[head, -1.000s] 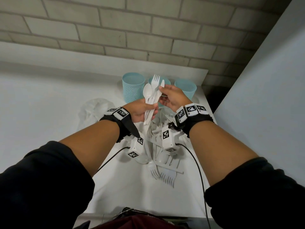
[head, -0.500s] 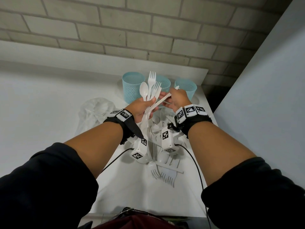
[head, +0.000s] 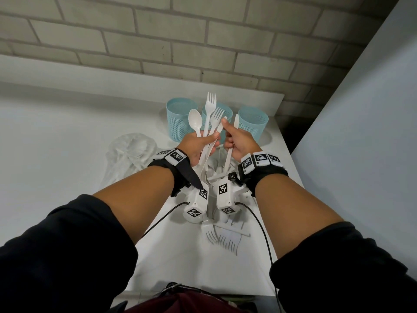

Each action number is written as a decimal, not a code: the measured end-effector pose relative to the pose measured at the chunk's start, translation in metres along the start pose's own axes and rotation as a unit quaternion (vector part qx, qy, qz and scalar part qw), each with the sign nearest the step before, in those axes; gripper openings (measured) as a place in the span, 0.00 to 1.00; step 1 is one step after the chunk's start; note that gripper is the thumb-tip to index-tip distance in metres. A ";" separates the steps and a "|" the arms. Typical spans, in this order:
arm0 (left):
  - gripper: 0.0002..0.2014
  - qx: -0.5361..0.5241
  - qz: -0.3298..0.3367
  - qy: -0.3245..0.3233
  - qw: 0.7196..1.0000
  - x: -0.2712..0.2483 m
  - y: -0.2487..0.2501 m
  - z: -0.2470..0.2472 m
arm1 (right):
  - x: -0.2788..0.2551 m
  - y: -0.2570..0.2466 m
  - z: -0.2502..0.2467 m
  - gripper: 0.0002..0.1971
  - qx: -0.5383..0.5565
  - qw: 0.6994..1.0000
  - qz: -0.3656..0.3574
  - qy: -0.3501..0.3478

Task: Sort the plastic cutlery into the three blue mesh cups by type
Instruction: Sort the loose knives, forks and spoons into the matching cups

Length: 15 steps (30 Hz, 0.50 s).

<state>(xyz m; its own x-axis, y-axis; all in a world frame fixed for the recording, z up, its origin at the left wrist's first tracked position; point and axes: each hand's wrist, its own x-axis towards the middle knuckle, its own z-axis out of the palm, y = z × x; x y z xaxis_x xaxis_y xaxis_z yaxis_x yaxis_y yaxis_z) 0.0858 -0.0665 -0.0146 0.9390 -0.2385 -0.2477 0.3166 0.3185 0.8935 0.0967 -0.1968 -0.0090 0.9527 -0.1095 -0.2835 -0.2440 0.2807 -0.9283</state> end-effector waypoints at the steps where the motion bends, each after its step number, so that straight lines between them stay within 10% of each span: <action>1: 0.01 -0.004 0.001 -0.003 1.000 0.000 0.000 0.000 | 0.000 0.001 -0.002 0.10 0.011 1.000 -0.005 -0.004; 15: 0.02 -0.075 0.001 -0.001 0.997 -0.003 0.007 -0.013 | 0.004 -0.012 -0.018 0.09 0.177 0.969 -0.059 0.163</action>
<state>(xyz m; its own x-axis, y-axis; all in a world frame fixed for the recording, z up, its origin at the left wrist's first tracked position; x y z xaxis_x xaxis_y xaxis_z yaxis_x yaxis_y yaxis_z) 0.0870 -0.0522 -0.0127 0.9392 -0.2397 -0.2459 0.3322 0.4529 0.8274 0.1002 -0.2177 -0.0029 0.8480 -0.4397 -0.2957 -0.0047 0.5518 -0.8339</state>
